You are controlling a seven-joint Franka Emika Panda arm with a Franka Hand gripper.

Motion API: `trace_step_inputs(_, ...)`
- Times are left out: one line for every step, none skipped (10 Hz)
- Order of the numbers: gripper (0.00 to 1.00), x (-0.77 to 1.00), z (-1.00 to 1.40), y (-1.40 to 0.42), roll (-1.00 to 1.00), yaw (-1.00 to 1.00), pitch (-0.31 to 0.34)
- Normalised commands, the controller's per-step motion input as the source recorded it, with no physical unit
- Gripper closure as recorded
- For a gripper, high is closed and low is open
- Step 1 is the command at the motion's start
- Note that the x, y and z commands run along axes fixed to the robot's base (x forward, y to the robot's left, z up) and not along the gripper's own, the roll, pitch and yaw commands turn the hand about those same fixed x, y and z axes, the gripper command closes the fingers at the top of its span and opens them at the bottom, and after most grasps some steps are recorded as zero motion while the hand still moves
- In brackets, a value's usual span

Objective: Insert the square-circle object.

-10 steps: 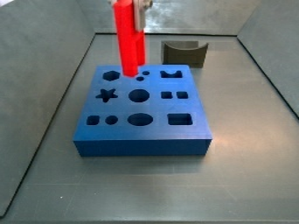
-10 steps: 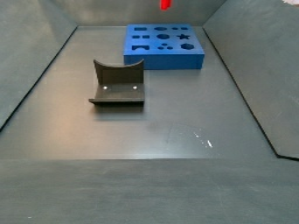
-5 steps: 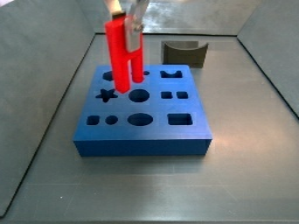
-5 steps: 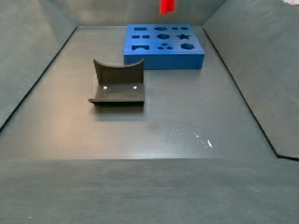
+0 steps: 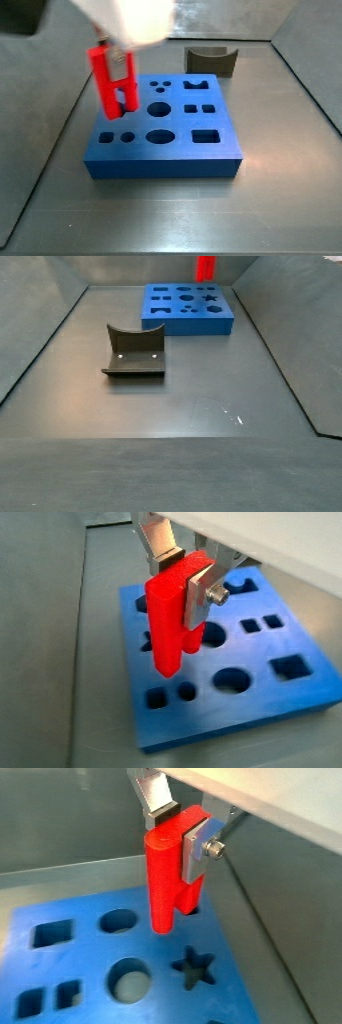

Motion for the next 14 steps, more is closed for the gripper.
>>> trace_step_inputs(1.0, -0.18, -0.02, 0.0, 0.0, -0.96, -0.054)
trace_step_inputs(1.0, 0.0, -0.01, 0.0, -0.01, -1.0, -0.049)
trace_step_inputs(1.0, 0.0, -0.02, 0.0, -0.01, -1.0, -0.044)
trace_step_inputs(1.0, 0.0, -0.02, 0.0, -0.01, -1.0, -0.041)
trace_step_inputs(1.0, 0.0, -0.1, -0.17, 0.0, -0.99, -0.037)
trace_step_inputs(1.0, 0.06, -0.32, -0.71, 0.02, -0.53, -0.074)
trace_step_inputs(1.0, 0.0, -0.43, -0.67, 0.0, -0.53, -0.066)
trace_step_inputs(1.0, -0.19, -0.41, -0.38, 0.0, -0.44, -0.05)
trace_step_inputs(1.0, -0.2, -0.34, -0.06, 0.02, -0.19, -0.054)
trace_step_inputs(1.0, 0.0, -0.29, 0.0, 0.02, -0.27, 0.0)
trace_step_inputs(1.0, 0.01, -0.27, 0.02, 0.02, -0.37, 0.066)
trace_step_inputs(1.0, 0.18, -0.23, 0.04, 0.0, -0.38, 0.099)
trace_step_inputs(1.0, 0.42, -0.22, 0.06, 0.0, -0.39, 0.133)
trace_step_inputs(1.0, 0.41, -0.25, 0.09, -0.03, -0.37, 0.116)
